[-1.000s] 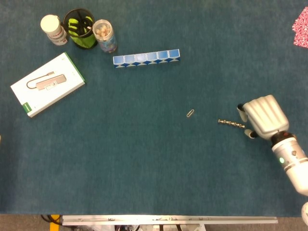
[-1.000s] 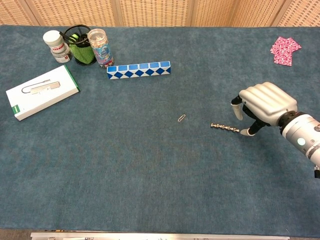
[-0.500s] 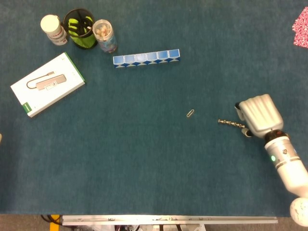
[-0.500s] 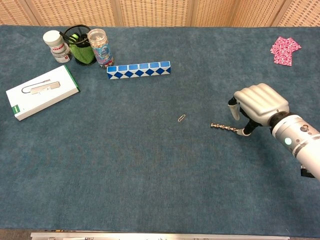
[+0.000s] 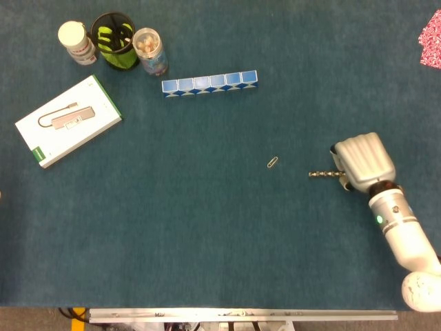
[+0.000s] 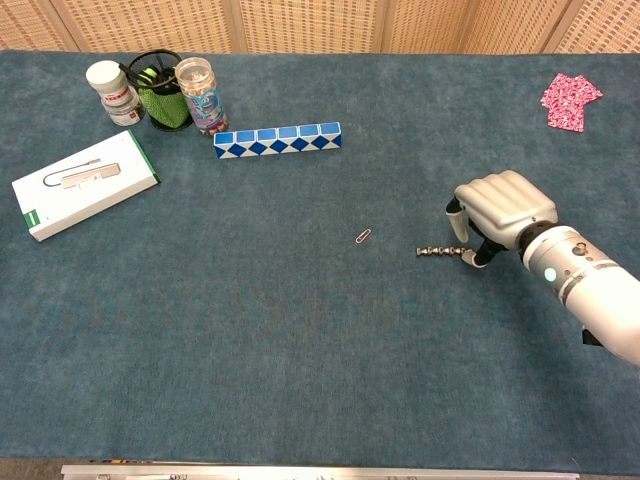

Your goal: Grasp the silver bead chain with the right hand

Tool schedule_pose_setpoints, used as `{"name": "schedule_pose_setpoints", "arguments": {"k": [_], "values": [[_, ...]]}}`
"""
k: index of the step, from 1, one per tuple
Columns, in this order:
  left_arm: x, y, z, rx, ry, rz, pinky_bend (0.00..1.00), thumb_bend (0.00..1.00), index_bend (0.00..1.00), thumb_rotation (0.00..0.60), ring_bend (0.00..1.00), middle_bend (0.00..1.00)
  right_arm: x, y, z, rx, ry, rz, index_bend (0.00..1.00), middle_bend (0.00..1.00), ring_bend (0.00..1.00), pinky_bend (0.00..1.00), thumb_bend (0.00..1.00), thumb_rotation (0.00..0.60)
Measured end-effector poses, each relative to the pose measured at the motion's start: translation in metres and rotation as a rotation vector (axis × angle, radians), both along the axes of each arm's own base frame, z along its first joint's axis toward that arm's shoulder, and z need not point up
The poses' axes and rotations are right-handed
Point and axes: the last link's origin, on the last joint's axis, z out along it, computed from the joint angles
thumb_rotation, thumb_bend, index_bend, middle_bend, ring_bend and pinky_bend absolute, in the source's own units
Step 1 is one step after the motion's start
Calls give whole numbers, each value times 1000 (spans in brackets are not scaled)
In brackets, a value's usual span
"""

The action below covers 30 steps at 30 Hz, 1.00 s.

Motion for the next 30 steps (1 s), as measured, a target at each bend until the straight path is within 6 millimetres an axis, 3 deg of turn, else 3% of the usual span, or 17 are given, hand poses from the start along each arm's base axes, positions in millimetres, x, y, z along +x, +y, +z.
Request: {"name": "schedule_pose_setpoints", "arguments": {"k": [15, 25, 30], "values": [[-1, -5, 3, 15, 1, 1, 45, 239, 18, 600, 85, 84, 7, -12, 8, 53, 22, 17, 662, 982, 1000, 1000, 233, 600], [0, -7, 3, 15, 4, -1, 45, 239, 17, 600, 85, 83, 12, -10, 18, 26, 84, 162, 593, 983, 1000, 1000, 234, 600], [1, -7, 3, 14, 7, -7, 45, 239, 17, 600, 85, 82, 4, -4, 18, 18, 88, 176, 558, 983, 1000, 1000, 179, 600]]}}
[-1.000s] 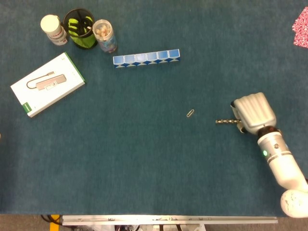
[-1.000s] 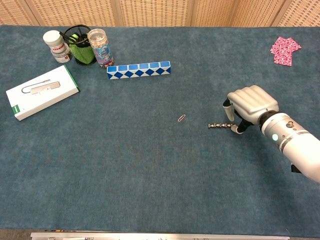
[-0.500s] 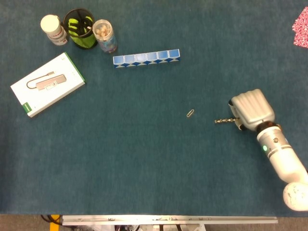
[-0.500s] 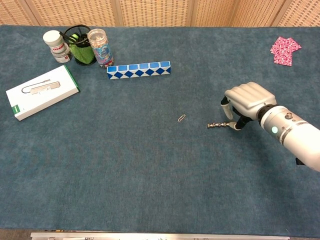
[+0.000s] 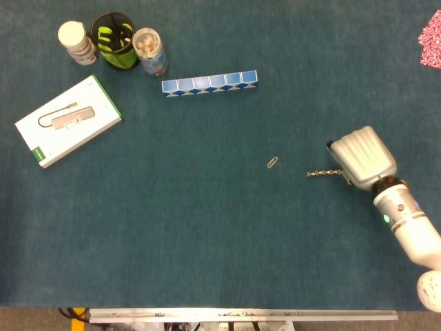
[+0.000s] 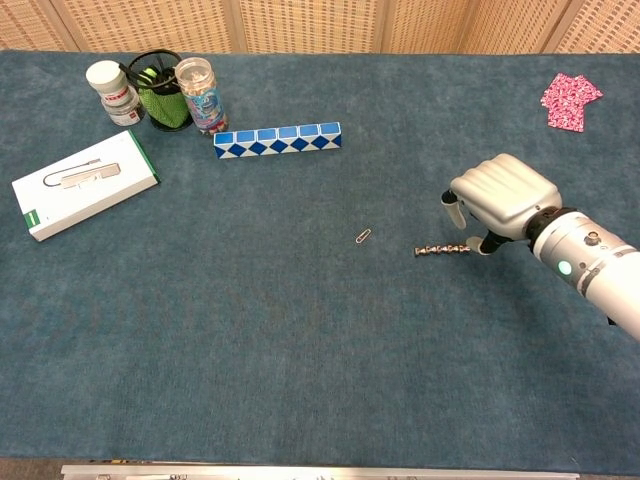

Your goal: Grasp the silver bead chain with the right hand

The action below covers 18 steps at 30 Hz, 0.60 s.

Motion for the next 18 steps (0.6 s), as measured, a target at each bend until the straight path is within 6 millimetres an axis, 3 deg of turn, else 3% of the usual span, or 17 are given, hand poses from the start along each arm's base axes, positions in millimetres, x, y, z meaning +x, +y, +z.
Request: {"name": "schedule_pose_setpoints", "arguments": {"k": [18], "values": [[0, -4, 2, 5, 2, -11, 45, 239, 17, 600, 85, 78, -7, 0, -15, 15, -4, -71, 548, 984, 1000, 1000, 178, 600]]}}
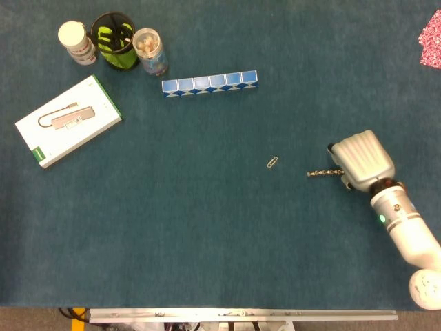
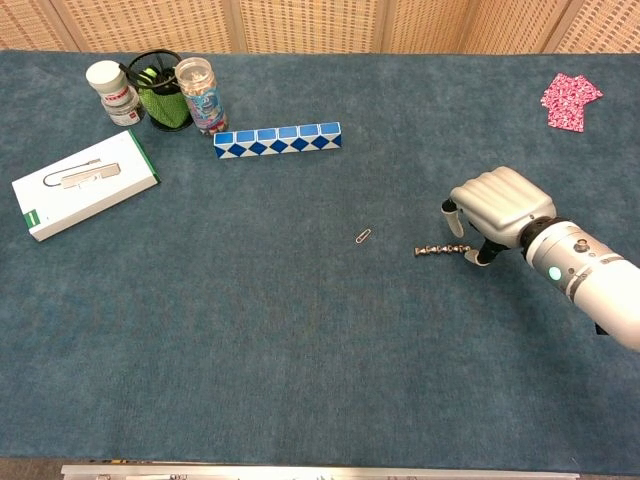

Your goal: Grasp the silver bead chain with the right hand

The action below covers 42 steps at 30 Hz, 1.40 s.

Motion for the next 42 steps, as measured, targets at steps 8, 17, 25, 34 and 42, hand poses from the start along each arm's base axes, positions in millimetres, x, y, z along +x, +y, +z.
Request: {"name": "schedule_pose_setpoints", "arguments": {"k": [8, 17, 25, 34, 42], "values": [[-2, -2, 1, 8, -4, 5, 45, 239, 17, 600, 85, 75, 6, 0, -8, 14, -7, -4, 548, 985, 1000, 1000, 201, 600], [-3, -4, 2, 12, -7, 8, 45, 239, 16, 600, 85, 73, 8, -2, -11, 21, -2, -24, 548, 994, 1000, 1000, 315, 600], [-4, -4, 2, 11, -5, 12, 45, 239, 16, 600, 86, 72, 4, -4, -10, 24, 15, -43, 547, 995, 1000, 1000, 318, 600], [-4, -3, 1, 7, -5, 10, 44, 239, 16, 600, 86, 71, 4, -5, -9, 30, 18, -46, 547, 995, 1000, 1000, 240, 600], [-4, -3, 1, 6, -5, 11, 44, 239, 16, 600, 86, 71, 2, -5, -8, 26, 13, -49, 547, 995, 1000, 1000, 242, 600]]}}
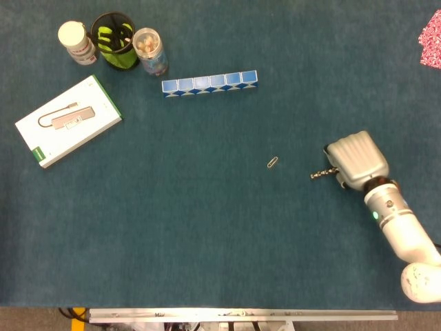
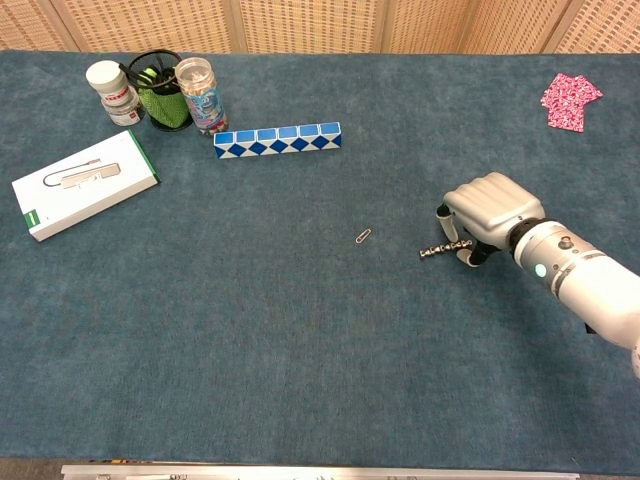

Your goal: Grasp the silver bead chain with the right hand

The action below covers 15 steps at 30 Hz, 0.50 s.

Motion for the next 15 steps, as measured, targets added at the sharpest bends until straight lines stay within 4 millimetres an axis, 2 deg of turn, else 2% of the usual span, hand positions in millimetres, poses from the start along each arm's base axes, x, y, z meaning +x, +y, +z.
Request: {"name": "schedule_pose_setpoints", "arguments": {"k": [3, 9, 15], "values": [[1, 0, 0, 1, -1, -4, 45, 239, 16, 600, 86, 71, 0, 0, -1, -2, -1, -1, 548, 995, 1000, 1000, 252, 600], [0, 0, 0, 6, -2, -4, 45, 239, 16, 600, 86, 70, 1, 0, -2, -3, -4, -2, 565, 1000, 1000, 1000, 404, 600], [-1, -1, 1, 7, -2, -2, 45, 239, 15, 600, 86, 70, 2, 0, 2, -7, -17, -7, 578, 1000, 1000, 1000, 439, 600]]}}
